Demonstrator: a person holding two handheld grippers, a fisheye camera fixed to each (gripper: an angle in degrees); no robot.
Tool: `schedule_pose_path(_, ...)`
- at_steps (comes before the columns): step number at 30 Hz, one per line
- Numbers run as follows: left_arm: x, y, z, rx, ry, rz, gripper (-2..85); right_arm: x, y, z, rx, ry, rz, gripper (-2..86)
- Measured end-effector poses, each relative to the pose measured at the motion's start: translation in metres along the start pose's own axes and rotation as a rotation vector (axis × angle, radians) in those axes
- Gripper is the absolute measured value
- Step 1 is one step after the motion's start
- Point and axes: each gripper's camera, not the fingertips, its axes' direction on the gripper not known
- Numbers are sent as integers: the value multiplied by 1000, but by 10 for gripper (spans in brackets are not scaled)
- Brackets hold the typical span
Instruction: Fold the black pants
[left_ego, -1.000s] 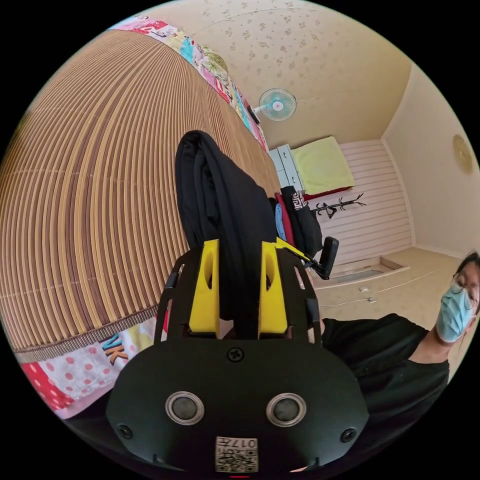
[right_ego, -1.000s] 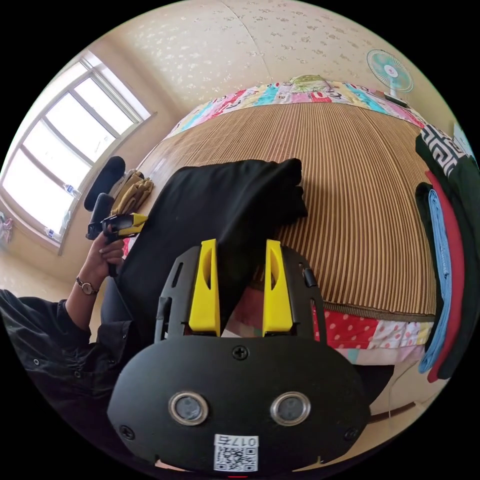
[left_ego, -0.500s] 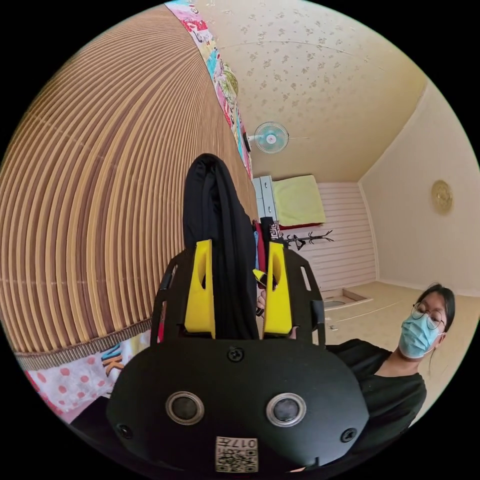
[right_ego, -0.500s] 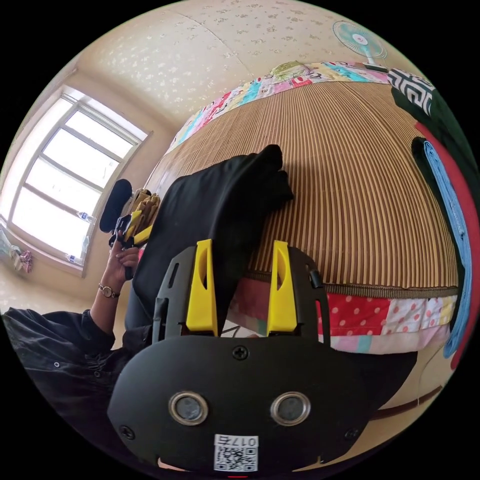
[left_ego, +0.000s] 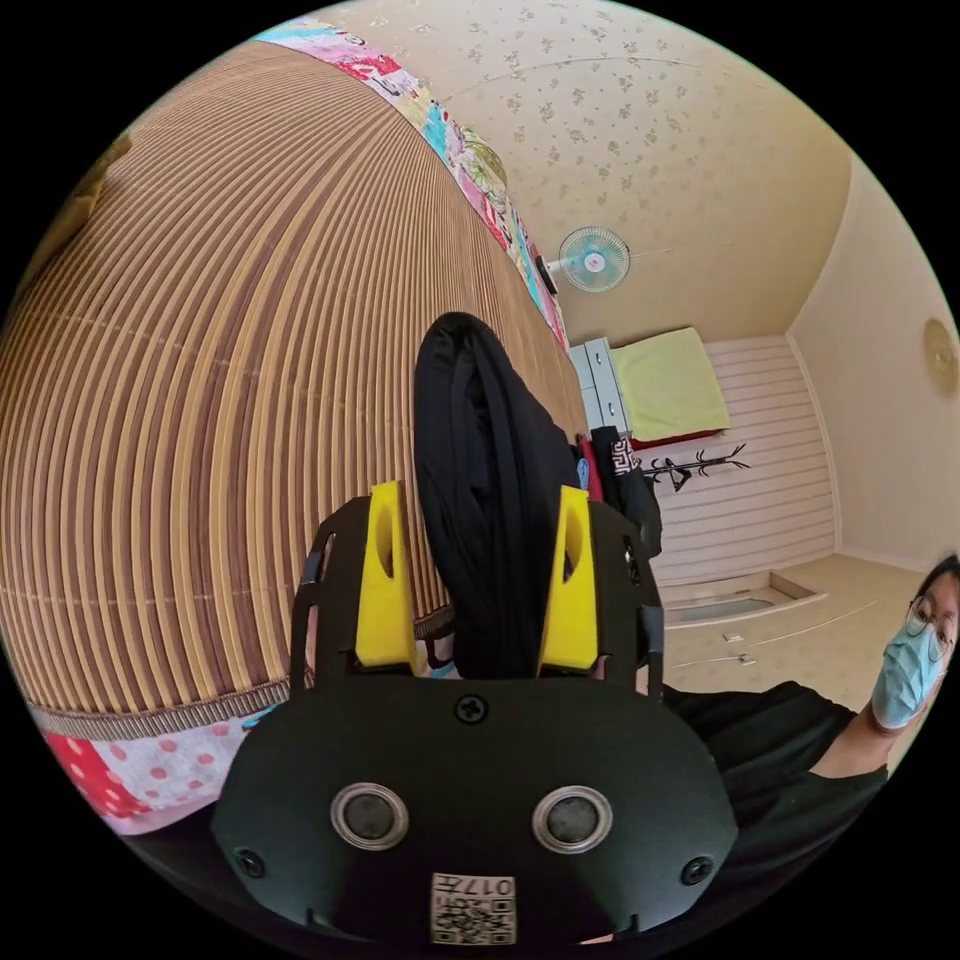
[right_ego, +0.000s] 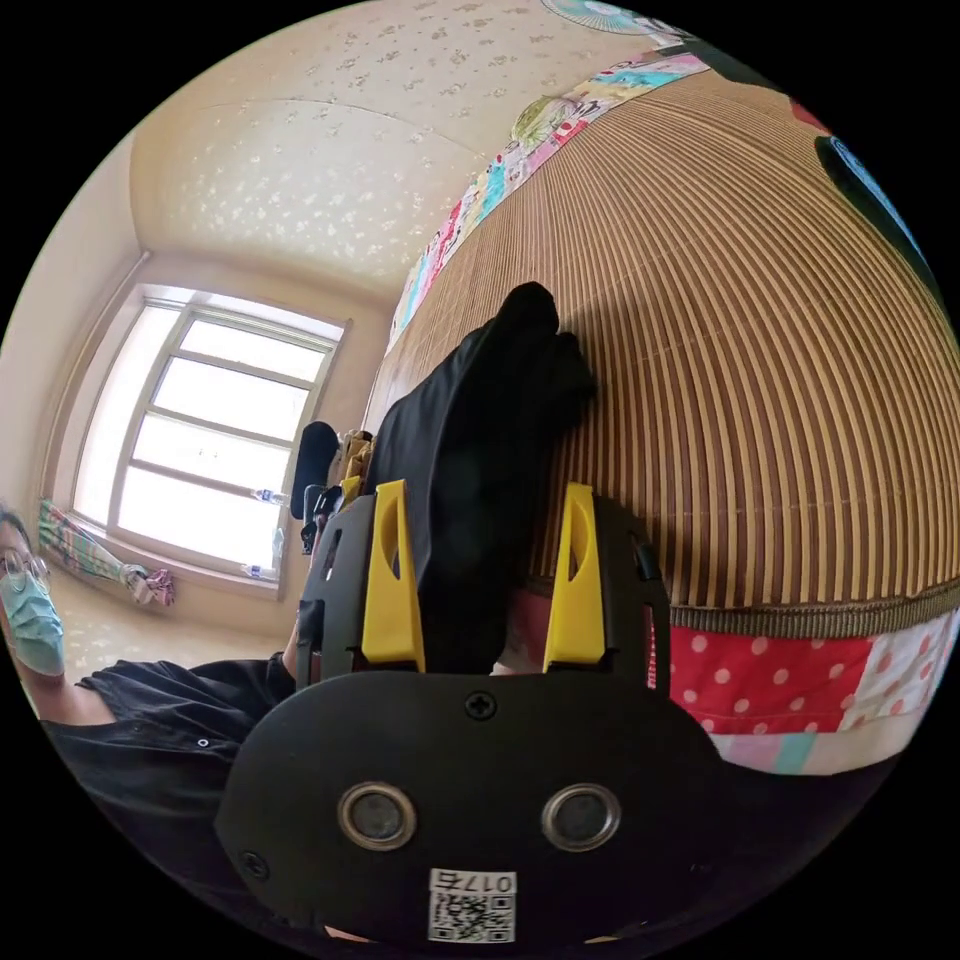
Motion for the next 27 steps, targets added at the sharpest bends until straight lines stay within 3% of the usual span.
schedule_pose_path(5, 29, 6, 13, -38, -119, 57, 213, 5, -18, 20, -32, -26, -19, 203)
schedule_pose_path(10, 34, 0, 22, -60, -72, 48, 210, 14, -38, 34, -55, -37, -23, 192)
schedule_pose_path(18, 55, 21, 18, -20, -156, 56, 178, 26, -47, 43, -135, -3, -47, 152)
schedule_pose_path(21, 54, 27, 17, -11, -75, 23, 163, 28, -48, 47, -136, 7, -85, 125)
schedule_pose_path(27, 84, 42, -1, 16, -54, 65, 135, 37, -53, 35, -110, -225, -88, 93)
